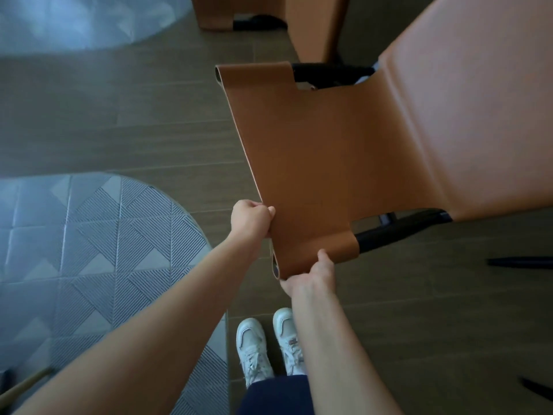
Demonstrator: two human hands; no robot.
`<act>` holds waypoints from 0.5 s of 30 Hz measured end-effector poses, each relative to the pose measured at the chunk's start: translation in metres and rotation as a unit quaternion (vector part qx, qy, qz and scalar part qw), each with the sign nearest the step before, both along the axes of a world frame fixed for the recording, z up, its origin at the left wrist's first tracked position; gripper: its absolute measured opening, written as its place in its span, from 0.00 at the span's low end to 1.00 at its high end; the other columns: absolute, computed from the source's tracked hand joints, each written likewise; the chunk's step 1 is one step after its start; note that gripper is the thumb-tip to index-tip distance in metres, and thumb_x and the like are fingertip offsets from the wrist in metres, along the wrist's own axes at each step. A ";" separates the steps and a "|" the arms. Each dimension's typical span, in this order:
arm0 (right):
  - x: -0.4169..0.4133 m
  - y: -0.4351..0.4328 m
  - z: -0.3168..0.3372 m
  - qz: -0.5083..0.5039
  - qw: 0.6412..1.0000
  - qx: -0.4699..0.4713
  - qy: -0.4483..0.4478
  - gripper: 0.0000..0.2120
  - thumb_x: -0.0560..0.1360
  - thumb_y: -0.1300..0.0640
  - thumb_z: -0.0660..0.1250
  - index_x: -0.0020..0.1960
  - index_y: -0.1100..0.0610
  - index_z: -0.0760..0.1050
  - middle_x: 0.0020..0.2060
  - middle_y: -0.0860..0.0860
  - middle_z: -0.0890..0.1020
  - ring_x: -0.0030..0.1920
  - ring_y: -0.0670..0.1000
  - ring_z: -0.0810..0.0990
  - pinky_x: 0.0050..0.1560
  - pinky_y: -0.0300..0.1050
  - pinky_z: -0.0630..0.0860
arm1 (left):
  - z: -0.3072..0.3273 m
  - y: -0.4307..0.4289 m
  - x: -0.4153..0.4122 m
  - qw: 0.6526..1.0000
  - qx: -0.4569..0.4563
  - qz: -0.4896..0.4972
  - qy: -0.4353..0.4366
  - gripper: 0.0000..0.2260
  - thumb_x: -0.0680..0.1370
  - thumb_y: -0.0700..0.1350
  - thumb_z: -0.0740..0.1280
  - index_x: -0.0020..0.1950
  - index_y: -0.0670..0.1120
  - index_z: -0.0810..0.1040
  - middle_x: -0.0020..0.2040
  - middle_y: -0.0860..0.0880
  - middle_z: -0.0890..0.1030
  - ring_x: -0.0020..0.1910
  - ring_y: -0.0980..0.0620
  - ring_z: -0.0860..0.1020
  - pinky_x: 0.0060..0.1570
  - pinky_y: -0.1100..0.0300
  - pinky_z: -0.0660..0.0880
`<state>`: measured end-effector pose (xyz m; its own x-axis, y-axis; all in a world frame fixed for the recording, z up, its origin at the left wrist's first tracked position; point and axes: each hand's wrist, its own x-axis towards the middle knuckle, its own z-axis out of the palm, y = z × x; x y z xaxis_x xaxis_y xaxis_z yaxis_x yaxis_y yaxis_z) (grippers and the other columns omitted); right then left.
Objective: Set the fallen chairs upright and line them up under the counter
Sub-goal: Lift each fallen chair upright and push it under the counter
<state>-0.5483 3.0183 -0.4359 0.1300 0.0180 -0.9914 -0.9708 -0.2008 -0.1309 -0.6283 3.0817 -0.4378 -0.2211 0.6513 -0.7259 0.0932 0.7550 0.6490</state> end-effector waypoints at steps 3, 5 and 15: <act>0.024 0.004 0.043 0.000 0.999 0.032 -0.044 0.20 0.79 0.54 0.65 0.70 0.52 0.69 0.63 0.58 0.78 0.60 0.62 0.78 0.63 0.59 0.73 | 0.043 0.013 0.031 0.999 0.021 -0.030 -0.005 0.14 0.77 0.35 0.65 0.32 0.42 0.73 0.34 0.44 0.78 0.33 0.47 0.78 0.43 0.50 0.81; 0.042 0.004 0.068 -0.008 0.995 0.064 -0.073 0.21 0.79 0.57 0.65 0.71 0.52 0.69 0.63 0.58 0.78 0.60 0.62 0.78 0.58 0.56 0.75 | 0.067 0.019 0.054 0.998 0.034 -0.048 -0.012 0.13 0.77 0.35 0.65 0.32 0.41 0.73 0.36 0.42 0.80 0.36 0.43 0.81 0.46 0.48 0.82; 0.154 0.024 0.166 -0.114 0.970 0.196 -0.088 0.27 0.76 0.64 0.69 0.72 0.50 0.66 0.64 0.57 0.75 0.57 0.59 0.78 0.38 0.52 0.81 | 0.167 0.050 0.180 0.986 0.101 -0.115 -0.059 0.07 0.76 0.35 0.67 0.40 0.42 0.71 0.44 0.38 0.83 0.43 0.41 0.84 0.49 0.45 0.81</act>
